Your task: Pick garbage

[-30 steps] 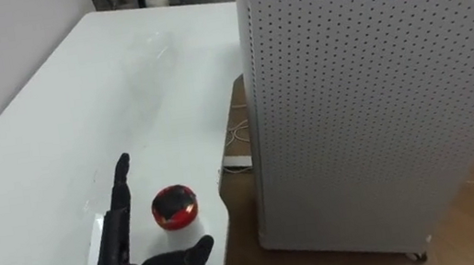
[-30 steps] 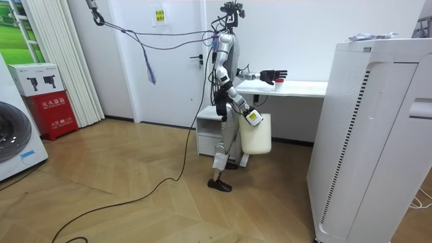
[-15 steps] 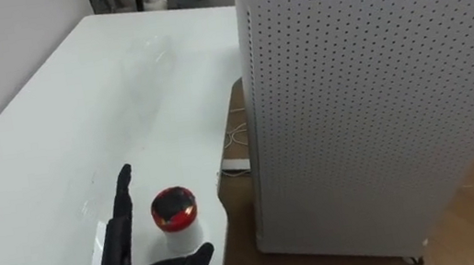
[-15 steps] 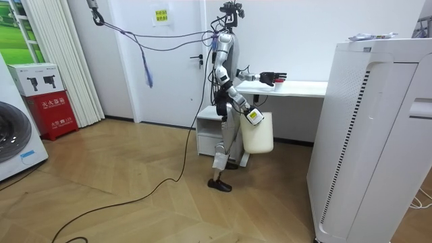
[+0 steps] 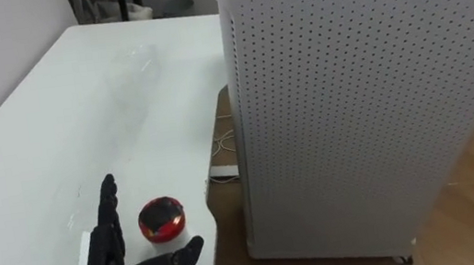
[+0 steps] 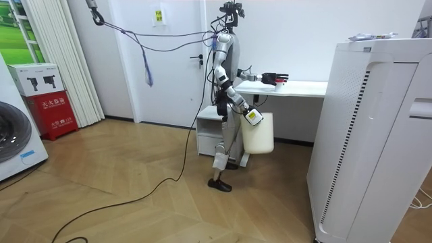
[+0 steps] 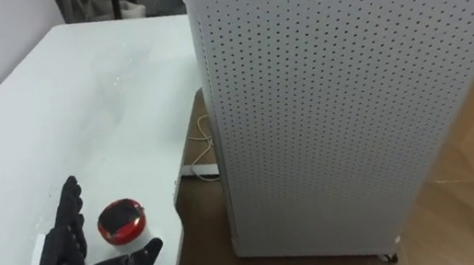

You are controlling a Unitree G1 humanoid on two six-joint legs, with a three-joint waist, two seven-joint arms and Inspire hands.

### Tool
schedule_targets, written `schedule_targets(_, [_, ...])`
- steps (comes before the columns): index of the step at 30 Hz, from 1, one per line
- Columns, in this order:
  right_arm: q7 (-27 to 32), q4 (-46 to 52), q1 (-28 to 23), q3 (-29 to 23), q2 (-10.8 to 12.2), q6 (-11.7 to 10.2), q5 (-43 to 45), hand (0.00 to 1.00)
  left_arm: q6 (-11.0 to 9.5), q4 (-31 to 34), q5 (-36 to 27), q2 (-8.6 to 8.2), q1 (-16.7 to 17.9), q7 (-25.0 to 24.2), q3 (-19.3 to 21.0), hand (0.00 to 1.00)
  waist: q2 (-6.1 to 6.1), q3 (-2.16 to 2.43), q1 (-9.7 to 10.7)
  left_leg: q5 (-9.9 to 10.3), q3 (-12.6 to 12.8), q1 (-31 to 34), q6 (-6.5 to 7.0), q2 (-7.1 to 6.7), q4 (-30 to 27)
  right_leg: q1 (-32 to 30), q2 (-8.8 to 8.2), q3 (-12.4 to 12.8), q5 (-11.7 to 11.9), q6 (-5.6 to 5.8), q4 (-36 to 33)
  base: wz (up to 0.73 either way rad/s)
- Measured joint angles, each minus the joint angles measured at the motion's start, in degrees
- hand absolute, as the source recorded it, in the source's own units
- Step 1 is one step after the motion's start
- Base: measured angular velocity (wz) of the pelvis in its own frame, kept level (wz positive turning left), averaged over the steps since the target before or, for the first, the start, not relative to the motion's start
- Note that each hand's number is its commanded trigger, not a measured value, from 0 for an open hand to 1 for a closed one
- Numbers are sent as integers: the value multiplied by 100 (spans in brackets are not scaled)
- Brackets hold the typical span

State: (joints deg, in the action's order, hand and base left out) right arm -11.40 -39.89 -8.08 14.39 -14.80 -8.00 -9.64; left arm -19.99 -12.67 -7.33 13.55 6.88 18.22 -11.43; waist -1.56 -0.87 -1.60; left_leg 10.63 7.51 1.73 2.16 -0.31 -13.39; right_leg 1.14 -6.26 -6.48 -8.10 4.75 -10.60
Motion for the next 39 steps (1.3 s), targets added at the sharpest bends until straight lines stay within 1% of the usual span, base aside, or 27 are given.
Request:
schedule_targets(8, [0, 0, -1, 1, 37, 11, 0, 100, 0, 0, -2, -3, -61, 20, 0, 0, -1, 0, 13, 15, 17, -11, -26, 44, -6, 0, 38, -6, 3, -5, -3, -1])
schedule_targets(15, [1, 0, -1, 3, 37, 11, -1, 100, 0, 0, -1, -10, -70, 28, 0, 0, -6, 0, 31, 17, 28, -28, -29, 46, -4, 4, 40, -9, 3, -5, -4, 0])
schedule_targets(16, [2, 0, -1, 4, 37, 11, -1, 100, 0, 0, -1, -10, -76, 29, 0, 60, -5, 0, 32, 17, 29, -30, -29, 46, -4, 4, 40, -9, 3, -5, -4, 0])
schedule_targets(17, [6, 0, -1, 5, 37, 11, -1, 100, 0, 0, -1, -10, -88, 33, 0, 100, -5, 1, 31, 17, 31, -32, -29, 46, -4, 6, 40, -9, 3, -5, -4, 0])
schedule_targets(32, [27, 1, 0, 39, 45, 31, -2, 100, 1, -52, 0, -29, -131, 33, -20, 100, 6, -3, 46, 17, 39, -38, -29, 48, -5, 9, 40, -8, 7, -11, -4, 0])
schedule_targets(35, [11, 2, -2, 70, 61, 54, -2, 100, 23, -157, -2, -44, -142, 24, -36, 100, 10, -5, 50, 17, 46, -36, -29, 50, -4, 2, 40, -8, 7, -11, -3, 0])
schedule_targets(39, [2, 4, -1, 70, 87, 60, -2, 100, 122, -164, -1, -76, -146, -4, -63, 100, 13, -6, 49, 19, 51, -32, -31, 51, 0, -4, 40, -8, 7, -11, -4, 0])
